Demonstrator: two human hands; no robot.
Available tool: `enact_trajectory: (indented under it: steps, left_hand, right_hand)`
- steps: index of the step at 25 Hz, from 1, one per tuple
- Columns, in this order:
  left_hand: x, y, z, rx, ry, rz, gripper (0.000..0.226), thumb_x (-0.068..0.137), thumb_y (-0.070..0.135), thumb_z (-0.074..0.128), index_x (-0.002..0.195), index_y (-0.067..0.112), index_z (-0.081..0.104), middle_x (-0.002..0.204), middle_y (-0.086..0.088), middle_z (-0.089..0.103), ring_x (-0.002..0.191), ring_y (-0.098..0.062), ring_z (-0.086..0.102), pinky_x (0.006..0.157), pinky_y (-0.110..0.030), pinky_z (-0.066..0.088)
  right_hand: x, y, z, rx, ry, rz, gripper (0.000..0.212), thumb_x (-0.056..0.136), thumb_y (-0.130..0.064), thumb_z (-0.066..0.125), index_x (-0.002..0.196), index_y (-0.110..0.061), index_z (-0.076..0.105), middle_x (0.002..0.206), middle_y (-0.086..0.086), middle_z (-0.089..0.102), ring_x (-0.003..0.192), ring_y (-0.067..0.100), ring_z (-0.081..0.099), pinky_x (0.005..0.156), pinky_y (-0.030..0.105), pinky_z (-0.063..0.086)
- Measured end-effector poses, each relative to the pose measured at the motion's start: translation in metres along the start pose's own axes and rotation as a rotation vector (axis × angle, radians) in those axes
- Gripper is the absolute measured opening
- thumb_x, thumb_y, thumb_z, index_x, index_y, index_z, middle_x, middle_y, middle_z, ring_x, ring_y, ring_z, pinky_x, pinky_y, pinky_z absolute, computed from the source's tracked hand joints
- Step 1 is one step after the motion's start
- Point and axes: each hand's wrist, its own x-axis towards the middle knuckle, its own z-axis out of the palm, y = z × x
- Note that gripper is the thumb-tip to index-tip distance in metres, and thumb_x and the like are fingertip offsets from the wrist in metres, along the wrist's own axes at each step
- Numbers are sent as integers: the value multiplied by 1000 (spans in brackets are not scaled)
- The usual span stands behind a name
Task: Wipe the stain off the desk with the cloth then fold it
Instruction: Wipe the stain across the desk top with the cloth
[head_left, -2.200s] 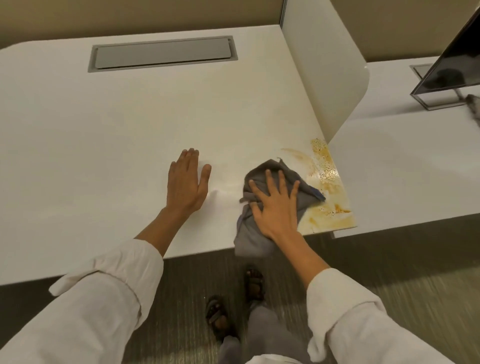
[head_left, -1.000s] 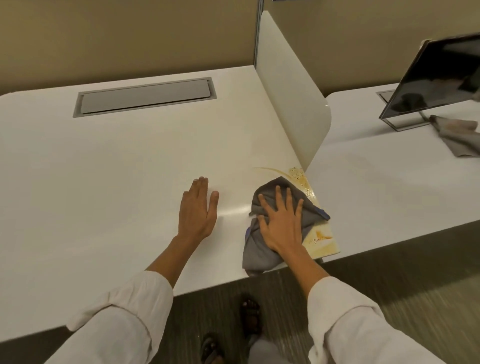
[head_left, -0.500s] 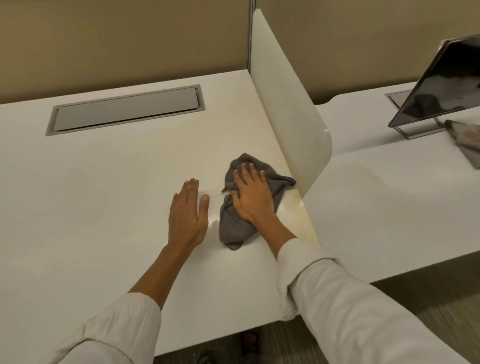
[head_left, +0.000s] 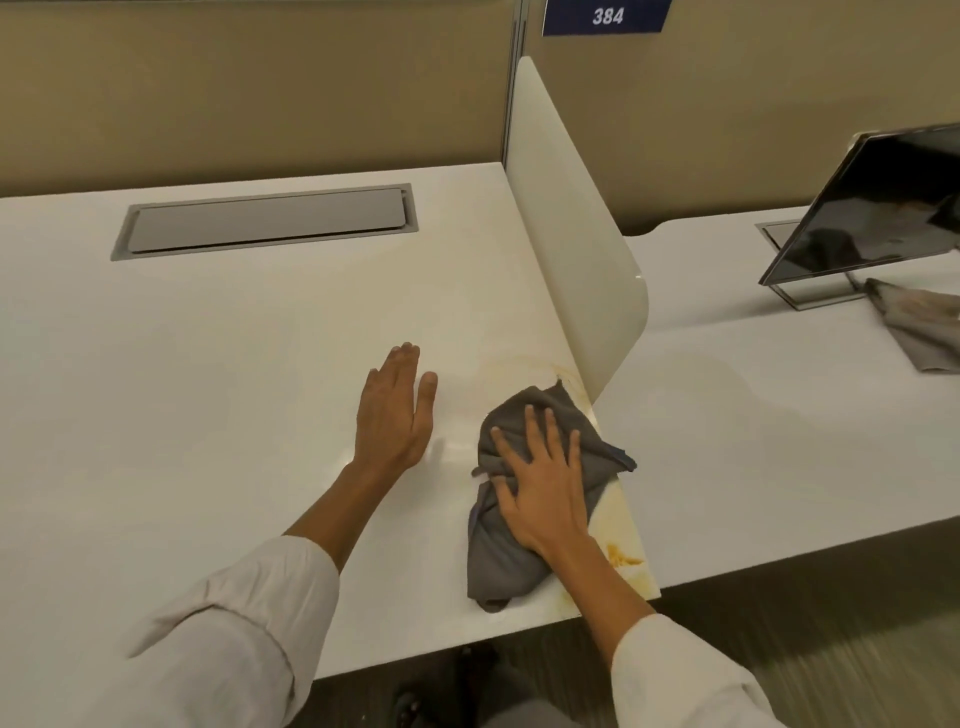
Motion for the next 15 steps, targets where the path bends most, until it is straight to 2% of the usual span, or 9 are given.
enact_trajectory:
  steps: [3, 6, 10, 15]
  left_hand:
    - [3, 5, 12, 13, -31, 16, 63, 98, 44, 22, 150, 9, 33, 158, -9, 34, 148, -22, 26, 122, -39, 14]
    - [28, 6, 19, 24, -46, 15, 64, 97, 46, 22, 150, 10, 32, 158, -8, 32, 148, -22, 24, 123, -40, 14]
    - [71, -3, 26, 79, -43, -5, 66, 97, 47, 21, 151, 10, 31, 159, -8, 31, 149, -22, 22, 123, -42, 13]
    - [109, -7, 30, 78, -44, -17, 64, 97, 44, 21, 151, 10, 31, 159, -8, 31, 149, -22, 22, 123, -40, 12]
  right_hand:
    - [41, 9, -6, -40, -29, 35, 72, 93, -45, 46, 156, -25, 19, 164, 17, 5, 152, 33, 3, 121, 55, 5]
    - [88, 22, -9, -21, -5, 108, 78, 95, -50, 41, 157, -18, 9, 164, 18, -2, 152, 33, -2, 123, 50, 3]
    - [137, 30, -4, 13, 14, 136, 75, 94, -48, 39, 157, -15, 15, 164, 17, 7, 152, 30, 3, 124, 45, 5]
    - [203, 29, -3, -35, 9, 98, 63, 97, -43, 38, 154, -19, 28, 162, 17, 18, 151, 33, 10, 123, 48, 7]
